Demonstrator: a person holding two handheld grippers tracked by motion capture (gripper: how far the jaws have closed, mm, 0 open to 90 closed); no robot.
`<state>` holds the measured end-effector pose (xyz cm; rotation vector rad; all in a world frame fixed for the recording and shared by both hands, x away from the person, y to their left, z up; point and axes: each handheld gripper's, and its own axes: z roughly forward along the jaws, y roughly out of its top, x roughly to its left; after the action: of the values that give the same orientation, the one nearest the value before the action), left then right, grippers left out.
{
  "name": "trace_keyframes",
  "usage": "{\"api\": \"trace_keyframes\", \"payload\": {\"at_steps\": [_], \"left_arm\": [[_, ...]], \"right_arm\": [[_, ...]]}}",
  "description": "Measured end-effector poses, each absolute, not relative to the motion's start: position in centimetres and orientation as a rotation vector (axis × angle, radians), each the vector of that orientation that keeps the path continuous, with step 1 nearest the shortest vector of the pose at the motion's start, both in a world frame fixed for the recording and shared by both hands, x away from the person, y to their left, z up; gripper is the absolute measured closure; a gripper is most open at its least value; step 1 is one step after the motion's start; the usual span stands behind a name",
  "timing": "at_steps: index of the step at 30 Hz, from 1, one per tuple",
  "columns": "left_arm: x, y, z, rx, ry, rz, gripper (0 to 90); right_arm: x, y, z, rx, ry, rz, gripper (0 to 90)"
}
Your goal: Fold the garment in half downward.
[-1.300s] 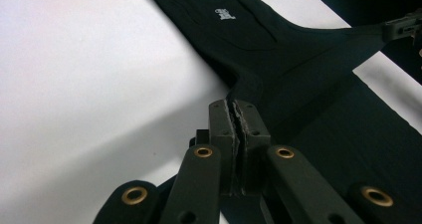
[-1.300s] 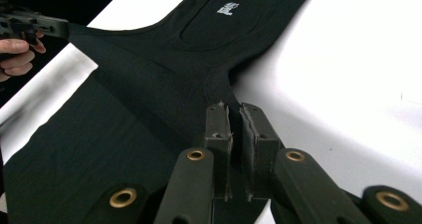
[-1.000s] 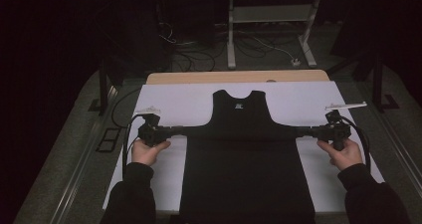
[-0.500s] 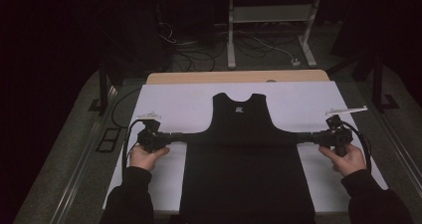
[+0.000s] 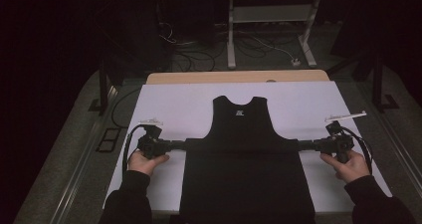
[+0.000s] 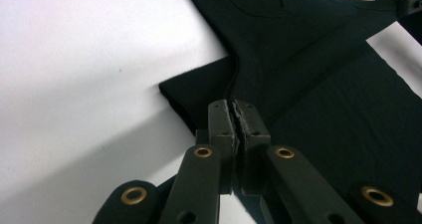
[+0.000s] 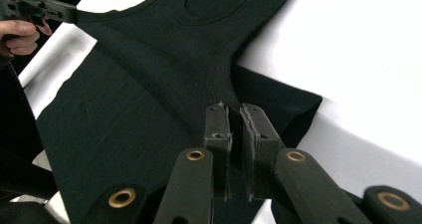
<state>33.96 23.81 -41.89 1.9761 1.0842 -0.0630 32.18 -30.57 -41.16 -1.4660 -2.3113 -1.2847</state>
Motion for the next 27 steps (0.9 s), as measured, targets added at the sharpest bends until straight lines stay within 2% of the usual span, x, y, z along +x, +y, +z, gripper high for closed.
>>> {"api": "trace_keyframes", "payload": {"at_steps": [27], "left_arm": [[32.1, 24.0, -42.3, 2.005, 1.086, -0.123, 86.3]], "right_arm": [[30.5, -31.0, -41.9, -1.476, -2.295, -1.18, 81.0]]}}
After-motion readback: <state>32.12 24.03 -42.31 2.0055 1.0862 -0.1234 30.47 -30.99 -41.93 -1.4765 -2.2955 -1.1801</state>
